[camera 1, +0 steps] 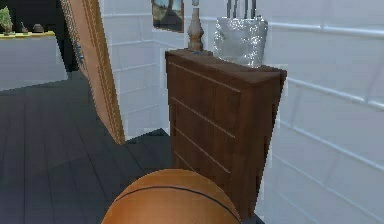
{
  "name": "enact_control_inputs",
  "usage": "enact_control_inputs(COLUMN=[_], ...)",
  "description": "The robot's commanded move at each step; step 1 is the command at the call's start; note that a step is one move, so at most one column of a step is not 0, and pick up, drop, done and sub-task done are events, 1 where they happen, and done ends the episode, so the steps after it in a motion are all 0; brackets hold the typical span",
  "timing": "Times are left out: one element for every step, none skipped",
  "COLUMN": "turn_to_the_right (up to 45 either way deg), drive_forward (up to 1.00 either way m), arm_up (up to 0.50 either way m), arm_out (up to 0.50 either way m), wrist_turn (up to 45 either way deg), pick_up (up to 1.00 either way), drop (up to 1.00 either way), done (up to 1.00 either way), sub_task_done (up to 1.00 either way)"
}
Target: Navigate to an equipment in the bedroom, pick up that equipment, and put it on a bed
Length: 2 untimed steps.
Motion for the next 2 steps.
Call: enact_control_inputs(turn_to_the_right=[45.0,45.0], drive_forward=[0.00,0.00], arm_up=[0.00,0.00], arm_out=[0.00,0.00], wrist_turn=[0.0,0.0], pick_up=[0.00,0.00], drop=[0.00,0.00], done=[0.00,0.00], sub_task_done=[0.00,0.00])
